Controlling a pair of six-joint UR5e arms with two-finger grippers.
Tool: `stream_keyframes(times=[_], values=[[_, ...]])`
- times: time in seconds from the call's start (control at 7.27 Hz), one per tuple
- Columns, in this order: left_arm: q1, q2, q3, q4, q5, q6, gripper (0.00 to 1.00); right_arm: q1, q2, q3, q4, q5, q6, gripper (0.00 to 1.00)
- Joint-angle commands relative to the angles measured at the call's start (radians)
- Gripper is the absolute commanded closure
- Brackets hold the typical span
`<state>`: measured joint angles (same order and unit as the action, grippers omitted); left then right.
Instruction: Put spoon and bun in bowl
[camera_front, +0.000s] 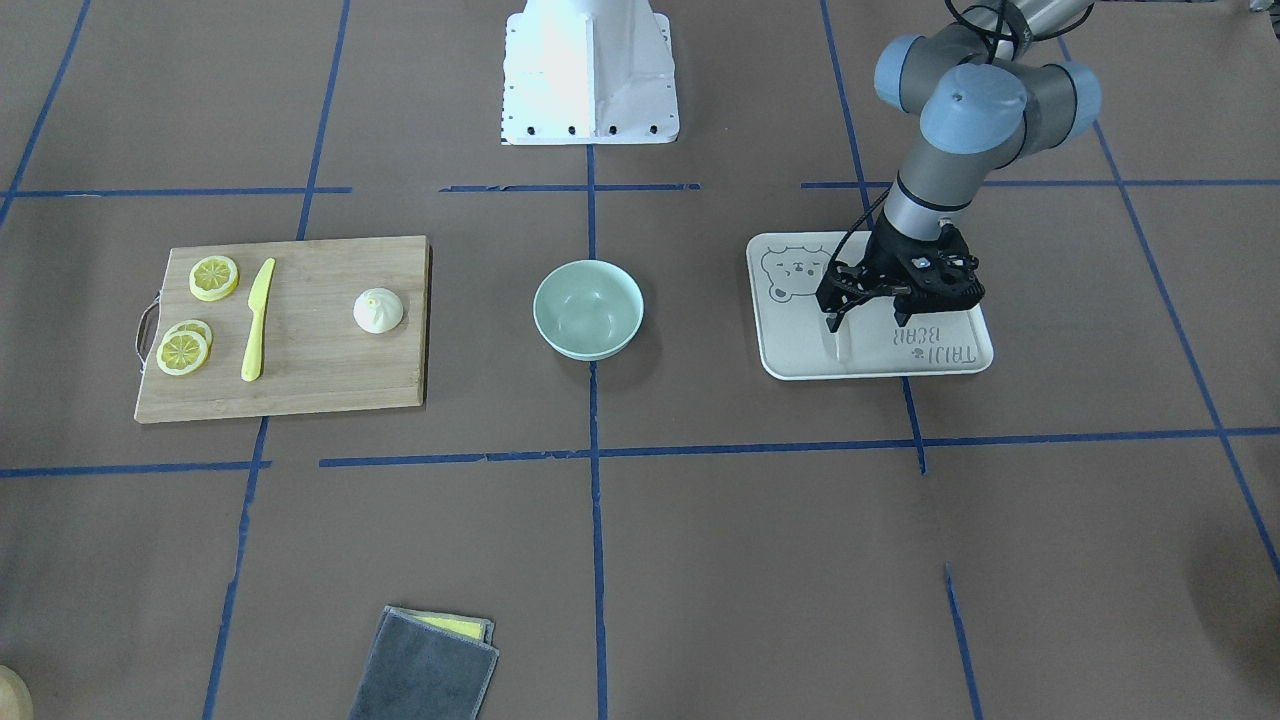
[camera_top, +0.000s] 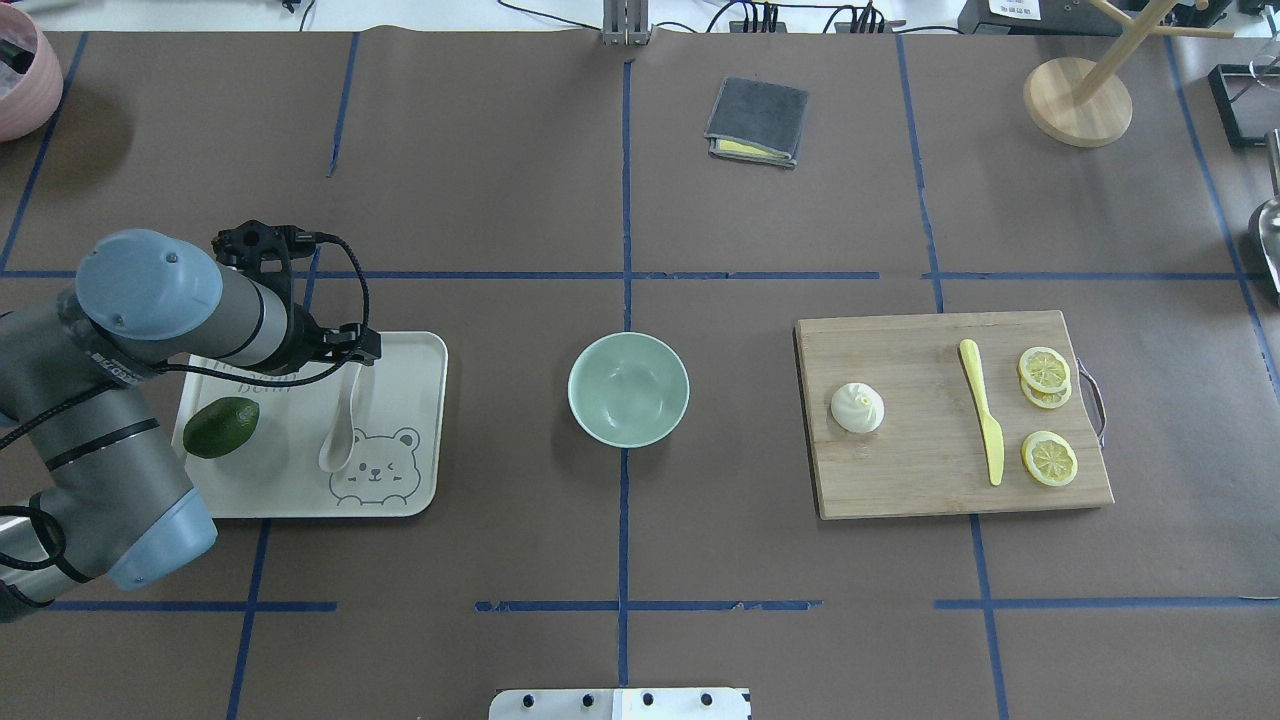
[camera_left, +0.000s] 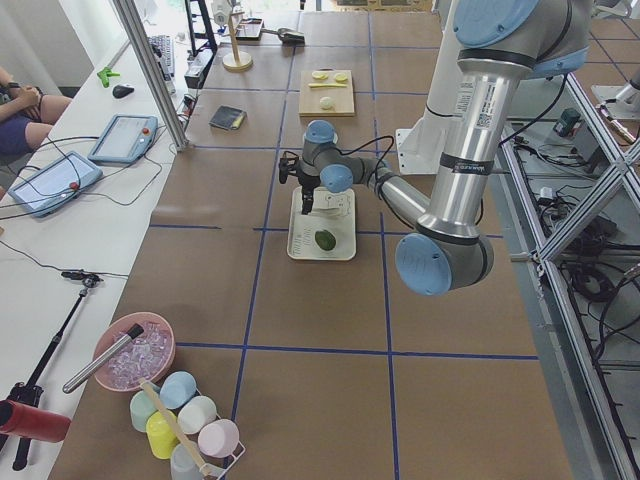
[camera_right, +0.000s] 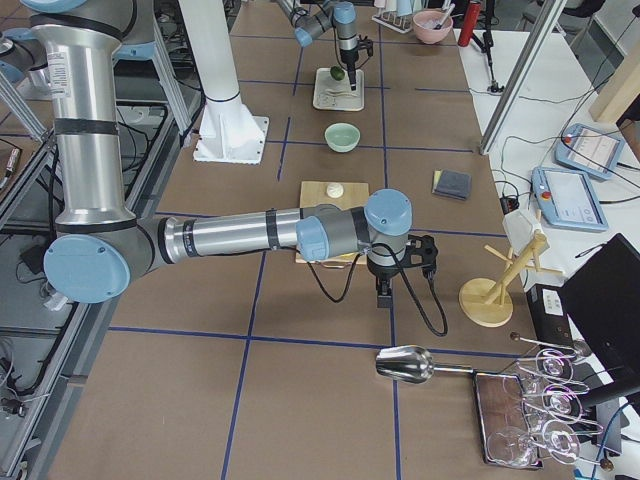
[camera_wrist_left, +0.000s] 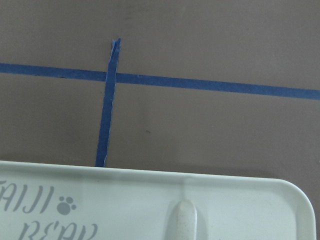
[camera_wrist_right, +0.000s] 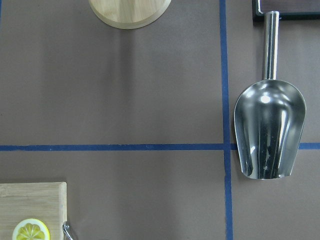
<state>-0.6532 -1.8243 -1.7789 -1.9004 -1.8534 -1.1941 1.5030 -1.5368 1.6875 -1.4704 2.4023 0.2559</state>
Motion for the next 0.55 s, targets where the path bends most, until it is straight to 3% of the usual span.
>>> stream_keyframes(times=[0.0, 0.41], values=[[0.015, -0.004, 0.018, 0.0, 0.002, -0.001, 0.21, -0.018, 0.018, 0.009, 0.002, 0.017, 0.057, 0.0], [0.027, -0.004, 0.022, 0.0, 0.002, -0.001, 0.28, -0.113, 0.046, 0.093, 0.002, 0.015, 0.251, 0.0]])
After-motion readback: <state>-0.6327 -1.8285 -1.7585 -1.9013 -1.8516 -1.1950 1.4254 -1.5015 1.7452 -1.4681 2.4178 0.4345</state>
